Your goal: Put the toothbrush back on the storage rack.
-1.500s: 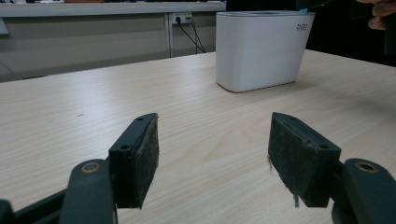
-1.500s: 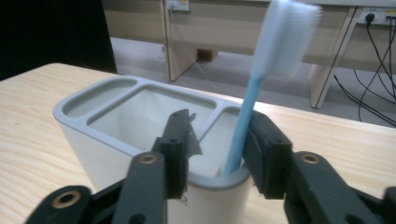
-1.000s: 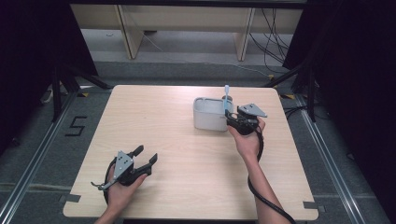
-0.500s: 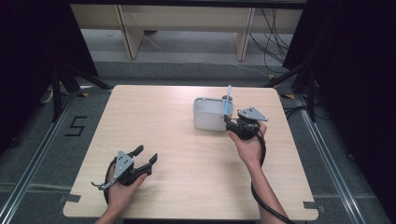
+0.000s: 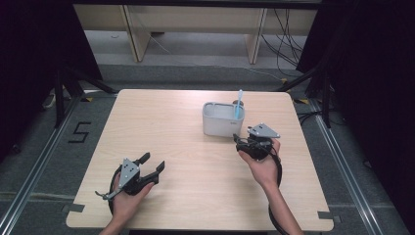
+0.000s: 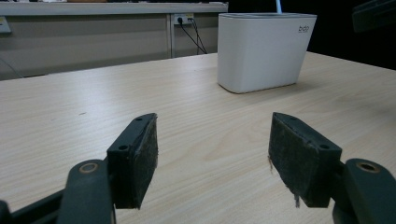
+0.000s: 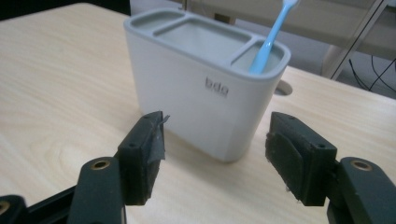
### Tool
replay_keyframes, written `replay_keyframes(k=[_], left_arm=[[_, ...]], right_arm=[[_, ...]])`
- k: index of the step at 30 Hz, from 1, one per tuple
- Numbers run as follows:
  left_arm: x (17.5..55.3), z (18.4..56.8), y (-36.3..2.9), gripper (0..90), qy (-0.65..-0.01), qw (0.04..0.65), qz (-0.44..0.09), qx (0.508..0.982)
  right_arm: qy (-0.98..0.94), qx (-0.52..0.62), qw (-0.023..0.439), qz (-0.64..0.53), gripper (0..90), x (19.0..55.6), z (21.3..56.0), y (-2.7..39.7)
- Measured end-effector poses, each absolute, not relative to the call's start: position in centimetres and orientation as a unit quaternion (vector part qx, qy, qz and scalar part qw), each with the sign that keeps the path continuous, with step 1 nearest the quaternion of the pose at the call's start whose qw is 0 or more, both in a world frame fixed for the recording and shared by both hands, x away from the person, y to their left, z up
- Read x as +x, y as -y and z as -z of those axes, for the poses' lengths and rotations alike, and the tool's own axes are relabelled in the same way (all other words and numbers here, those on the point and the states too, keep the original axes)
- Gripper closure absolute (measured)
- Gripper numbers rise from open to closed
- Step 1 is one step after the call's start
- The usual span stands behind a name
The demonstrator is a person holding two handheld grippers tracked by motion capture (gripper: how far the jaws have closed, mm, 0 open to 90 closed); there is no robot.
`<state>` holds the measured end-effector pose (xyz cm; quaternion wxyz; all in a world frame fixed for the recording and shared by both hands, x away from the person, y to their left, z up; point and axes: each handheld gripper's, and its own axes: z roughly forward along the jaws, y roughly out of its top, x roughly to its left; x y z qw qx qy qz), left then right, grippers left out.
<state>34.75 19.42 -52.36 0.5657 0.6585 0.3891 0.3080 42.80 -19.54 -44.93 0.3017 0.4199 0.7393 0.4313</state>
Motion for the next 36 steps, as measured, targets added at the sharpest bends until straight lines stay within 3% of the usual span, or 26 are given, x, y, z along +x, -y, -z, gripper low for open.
replay_keyframes(k=[19,29,36], left_arm=[[34.6,52.4,-19.2,32.4,-0.384,0.562,-0.314,0.662],[34.6,52.4,-19.2,32.5,-0.381,0.562,-0.312,0.665],[34.6,52.4,-19.2,32.5,-0.383,0.563,-0.311,0.663]], right_arm=[[-0.754,0.426,0.271,-0.419,34.4,38.5,50.0,20.4],[-0.737,0.416,0.295,-0.443,34.4,38.4,51.3,20.5],[-0.731,0.420,0.283,-0.457,34.4,38.4,51.4,20.5]])
